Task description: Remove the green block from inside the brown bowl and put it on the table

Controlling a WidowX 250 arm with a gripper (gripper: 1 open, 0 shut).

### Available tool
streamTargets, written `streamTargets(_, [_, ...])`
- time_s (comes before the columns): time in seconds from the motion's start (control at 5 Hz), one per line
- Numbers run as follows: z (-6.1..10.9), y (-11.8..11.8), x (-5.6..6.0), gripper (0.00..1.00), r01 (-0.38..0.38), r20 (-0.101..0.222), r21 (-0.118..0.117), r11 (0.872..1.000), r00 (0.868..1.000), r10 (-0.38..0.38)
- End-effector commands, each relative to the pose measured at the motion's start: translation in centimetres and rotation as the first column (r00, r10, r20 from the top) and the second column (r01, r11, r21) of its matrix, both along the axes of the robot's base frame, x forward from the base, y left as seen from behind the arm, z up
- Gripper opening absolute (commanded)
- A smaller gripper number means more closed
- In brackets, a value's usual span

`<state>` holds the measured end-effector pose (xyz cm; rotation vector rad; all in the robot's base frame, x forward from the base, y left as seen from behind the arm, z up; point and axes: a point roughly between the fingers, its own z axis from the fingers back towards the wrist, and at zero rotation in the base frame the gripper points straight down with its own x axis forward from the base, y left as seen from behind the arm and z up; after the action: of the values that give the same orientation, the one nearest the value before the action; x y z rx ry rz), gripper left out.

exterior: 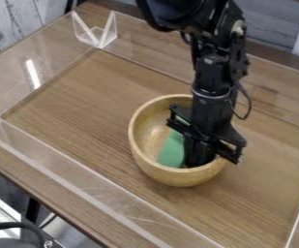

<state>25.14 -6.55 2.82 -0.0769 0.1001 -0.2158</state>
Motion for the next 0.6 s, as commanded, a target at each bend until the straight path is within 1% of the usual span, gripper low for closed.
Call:
streamTargets(0.0, [-0.23, -0.01, 0.43, 0.00, -0.001, 0.013, -0.002, 1.000, 1.000, 0.001])
streamTargets(0.4, [-0.18, 0.37, 0.74, 0.00, -0.012, 0.016, -0.002, 1.000, 1.000, 0.012])
